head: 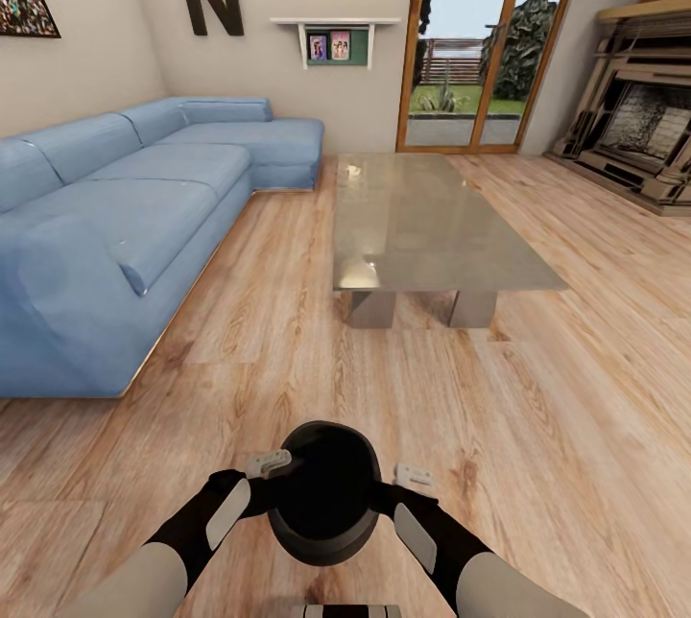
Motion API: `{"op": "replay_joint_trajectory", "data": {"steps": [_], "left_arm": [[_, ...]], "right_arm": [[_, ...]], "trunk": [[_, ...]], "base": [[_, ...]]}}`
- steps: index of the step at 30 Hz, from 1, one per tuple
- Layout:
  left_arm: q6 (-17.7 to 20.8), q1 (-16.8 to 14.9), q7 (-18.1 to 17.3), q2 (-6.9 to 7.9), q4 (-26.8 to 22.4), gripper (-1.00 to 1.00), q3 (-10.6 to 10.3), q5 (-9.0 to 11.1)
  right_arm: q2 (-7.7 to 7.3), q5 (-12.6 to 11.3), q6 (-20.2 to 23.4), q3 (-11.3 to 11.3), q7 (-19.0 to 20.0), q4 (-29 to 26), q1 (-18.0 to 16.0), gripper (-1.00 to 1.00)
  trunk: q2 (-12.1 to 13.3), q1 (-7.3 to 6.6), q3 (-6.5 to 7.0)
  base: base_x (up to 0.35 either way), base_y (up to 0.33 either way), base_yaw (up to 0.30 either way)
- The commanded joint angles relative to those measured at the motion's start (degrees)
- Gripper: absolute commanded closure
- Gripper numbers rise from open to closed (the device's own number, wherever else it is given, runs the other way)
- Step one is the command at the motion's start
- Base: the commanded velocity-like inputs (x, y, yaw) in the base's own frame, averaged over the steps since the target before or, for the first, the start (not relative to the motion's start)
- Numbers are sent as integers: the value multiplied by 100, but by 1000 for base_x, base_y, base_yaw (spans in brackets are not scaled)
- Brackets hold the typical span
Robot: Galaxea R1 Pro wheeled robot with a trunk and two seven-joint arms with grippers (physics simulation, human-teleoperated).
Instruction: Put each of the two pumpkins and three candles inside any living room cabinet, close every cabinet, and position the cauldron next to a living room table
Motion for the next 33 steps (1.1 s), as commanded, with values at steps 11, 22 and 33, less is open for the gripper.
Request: {"op": "replay_joint_trajectory", "data": {"steps": [11, 22, 33], "left_arm": [[17, -2, 56, 18, -12, -100, -31, 60], [17, -2, 55, 22, -12, -100, -31, 60], [18, -2, 54, 27, -21, -100, -31, 60]], "right_arm": [[0, -15, 23, 43, 141, -3, -2, -100], [0, -15, 17, 49, 144, 3, -3, -100], [0, -15, 14, 49, 144, -3, -3, -100]], "trunk": [[-3, 1, -27], [-10, 14, -138], [-14, 22, -204]], "base": [[0, 0, 0], [0, 0, 0], [0, 0, 0]]}}
